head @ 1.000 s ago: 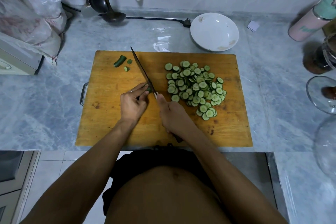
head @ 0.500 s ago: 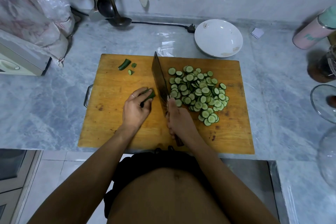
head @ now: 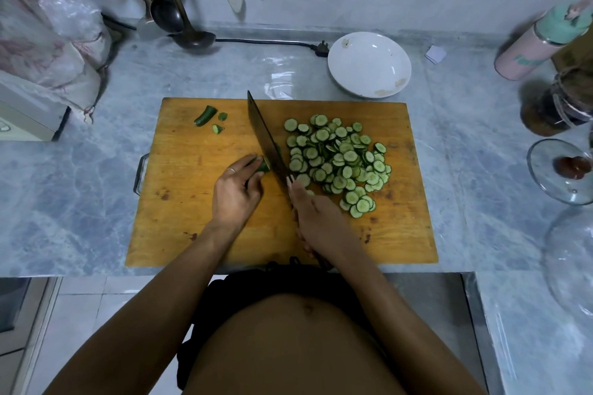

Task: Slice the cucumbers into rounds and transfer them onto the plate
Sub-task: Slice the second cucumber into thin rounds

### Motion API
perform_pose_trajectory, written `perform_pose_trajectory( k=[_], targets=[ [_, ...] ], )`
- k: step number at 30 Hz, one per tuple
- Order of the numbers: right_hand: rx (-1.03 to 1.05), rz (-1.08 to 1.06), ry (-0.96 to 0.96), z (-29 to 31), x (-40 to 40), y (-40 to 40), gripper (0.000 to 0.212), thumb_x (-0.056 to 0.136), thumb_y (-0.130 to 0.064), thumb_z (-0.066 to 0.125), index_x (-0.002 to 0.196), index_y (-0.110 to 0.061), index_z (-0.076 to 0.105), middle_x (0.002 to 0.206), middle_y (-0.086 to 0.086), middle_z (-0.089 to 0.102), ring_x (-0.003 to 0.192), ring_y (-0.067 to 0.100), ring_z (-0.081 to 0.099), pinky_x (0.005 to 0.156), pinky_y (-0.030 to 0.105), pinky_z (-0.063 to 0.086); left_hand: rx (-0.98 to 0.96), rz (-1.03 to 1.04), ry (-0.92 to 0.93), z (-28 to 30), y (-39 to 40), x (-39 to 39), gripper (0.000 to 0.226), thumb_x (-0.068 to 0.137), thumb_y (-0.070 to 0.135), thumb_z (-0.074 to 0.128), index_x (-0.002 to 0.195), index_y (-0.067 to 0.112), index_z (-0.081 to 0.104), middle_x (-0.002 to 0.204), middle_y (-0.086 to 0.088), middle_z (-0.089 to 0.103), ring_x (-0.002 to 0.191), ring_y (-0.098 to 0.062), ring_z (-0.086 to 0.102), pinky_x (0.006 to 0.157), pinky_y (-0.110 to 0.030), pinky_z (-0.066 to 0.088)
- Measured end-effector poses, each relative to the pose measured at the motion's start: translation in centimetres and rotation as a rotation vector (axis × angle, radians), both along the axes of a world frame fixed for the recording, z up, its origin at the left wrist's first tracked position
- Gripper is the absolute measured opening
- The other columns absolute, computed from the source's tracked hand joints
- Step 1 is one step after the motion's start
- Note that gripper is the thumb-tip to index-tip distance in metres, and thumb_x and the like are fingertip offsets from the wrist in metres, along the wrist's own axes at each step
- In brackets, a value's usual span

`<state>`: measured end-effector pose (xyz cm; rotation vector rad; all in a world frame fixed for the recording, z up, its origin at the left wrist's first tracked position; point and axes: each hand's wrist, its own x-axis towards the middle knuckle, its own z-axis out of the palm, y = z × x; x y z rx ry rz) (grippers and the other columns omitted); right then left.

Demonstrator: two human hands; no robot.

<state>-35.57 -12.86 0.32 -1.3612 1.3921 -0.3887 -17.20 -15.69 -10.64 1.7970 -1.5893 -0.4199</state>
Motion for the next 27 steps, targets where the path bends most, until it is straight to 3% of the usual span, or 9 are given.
perform_pose_trajectory(
  k=[7,13,22,27],
  targets=[
    [-0.041,0.03,0.02,0.1,0.5,0.3,0.066,0.099,-0.062,0.024,0.064,-0.013,0.048,0.054,0.003,0.051,0.046,0.014,0.048,0.055,0.036,0.044,0.033,0.002,-0.011,0.3,-0.2,-0.1,0.031,0.092,0.014,0.055,0.119,0.009,0.07,0.127,-0.011,0.065,0.112,-0.023,0.063,0.095,-0.021,0.045],
    [-0.062,0.081,0.094,0.5,0.8,0.6,0.07,0.1,-0.061,0.02,0.057,-0.012,0.047,0.055,0.005,0.054,0.053,0.019,0.054,0.068,0.045,0.053,0.033,0.011,-0.032,0.6,0.1,-0.3,0.033,0.09,0.016,0.053,0.117,0.008,0.071,0.127,-0.011,0.065,0.112,-0.027,0.063,0.094,-0.028,0.049],
    [-0.007,0.059,0.047,-0.6,1.3,-0.3,0.069,0.099,-0.063,0.018,0.062,-0.011,0.045,0.057,0.01,0.052,0.044,0.018,0.051,0.051,0.03,0.044,0.026,0.02,0.022,0.7,0.4,-0.8,0.033,0.087,0.006,0.055,0.115,0.004,0.071,0.125,-0.014,0.065,0.112,-0.026,0.064,0.099,-0.022,0.045],
    [-0.019,0.061,0.053,-1.3,2.5,-1.0,0.075,0.101,-0.059,0.018,0.053,-0.01,0.044,0.044,0.006,0.049,0.034,0.014,0.047,0.046,0.032,0.047,0.013,0.026,0.017,0.9,0.4,-0.7,0.033,0.086,0.007,0.055,0.113,0.004,0.072,0.123,-0.014,0.066,0.11,-0.026,0.065,0.098,-0.03,0.05]
  ],
)
